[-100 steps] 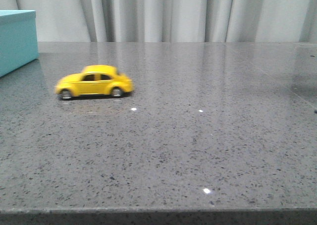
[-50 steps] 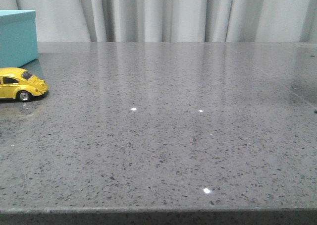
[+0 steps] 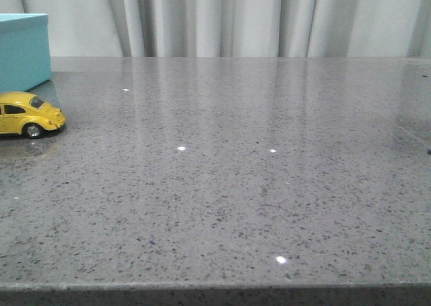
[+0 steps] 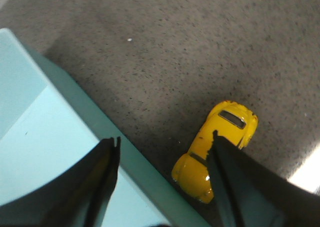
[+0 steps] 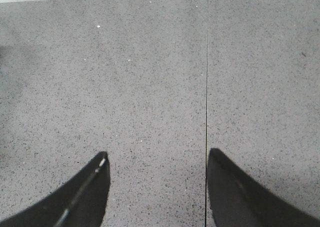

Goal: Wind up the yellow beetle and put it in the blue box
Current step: 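Lower the left gripper onto the yellow car and grasp it, then lift the car with the left gripper and carry it over the blue box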

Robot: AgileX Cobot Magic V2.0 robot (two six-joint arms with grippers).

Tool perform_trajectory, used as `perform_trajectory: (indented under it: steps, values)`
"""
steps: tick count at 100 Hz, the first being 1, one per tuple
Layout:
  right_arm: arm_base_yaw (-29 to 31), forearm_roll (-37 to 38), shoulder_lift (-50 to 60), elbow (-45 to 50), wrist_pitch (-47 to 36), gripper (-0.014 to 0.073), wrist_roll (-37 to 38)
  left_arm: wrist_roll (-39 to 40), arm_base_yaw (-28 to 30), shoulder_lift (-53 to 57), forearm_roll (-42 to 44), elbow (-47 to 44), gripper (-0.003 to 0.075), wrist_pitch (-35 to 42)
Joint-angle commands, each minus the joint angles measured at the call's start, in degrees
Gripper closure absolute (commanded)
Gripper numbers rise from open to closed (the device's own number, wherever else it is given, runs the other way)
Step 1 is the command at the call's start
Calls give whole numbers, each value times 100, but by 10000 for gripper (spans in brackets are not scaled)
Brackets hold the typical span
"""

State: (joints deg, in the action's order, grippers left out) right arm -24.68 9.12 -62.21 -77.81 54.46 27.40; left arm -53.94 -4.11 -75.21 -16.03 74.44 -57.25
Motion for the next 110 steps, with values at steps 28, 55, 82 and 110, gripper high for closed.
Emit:
perform_trajectory:
  steps: [28,55,82,110]
  values:
    - [-7,28,144,-125,-458,158,-263,-1589,-551,-875,-119,576,330,-273]
    - [-7,28,144,-125,-463,158,-307,-1597,-923,-1286,354,576,330,-314]
    - [-7,19,144,-125,-463,158,-306,-1498,-912,-1435,362,555,330,-631]
    - [-7,19,144,-125,-463,158,-306,-1425,-914,-1729,341,555,330,-854]
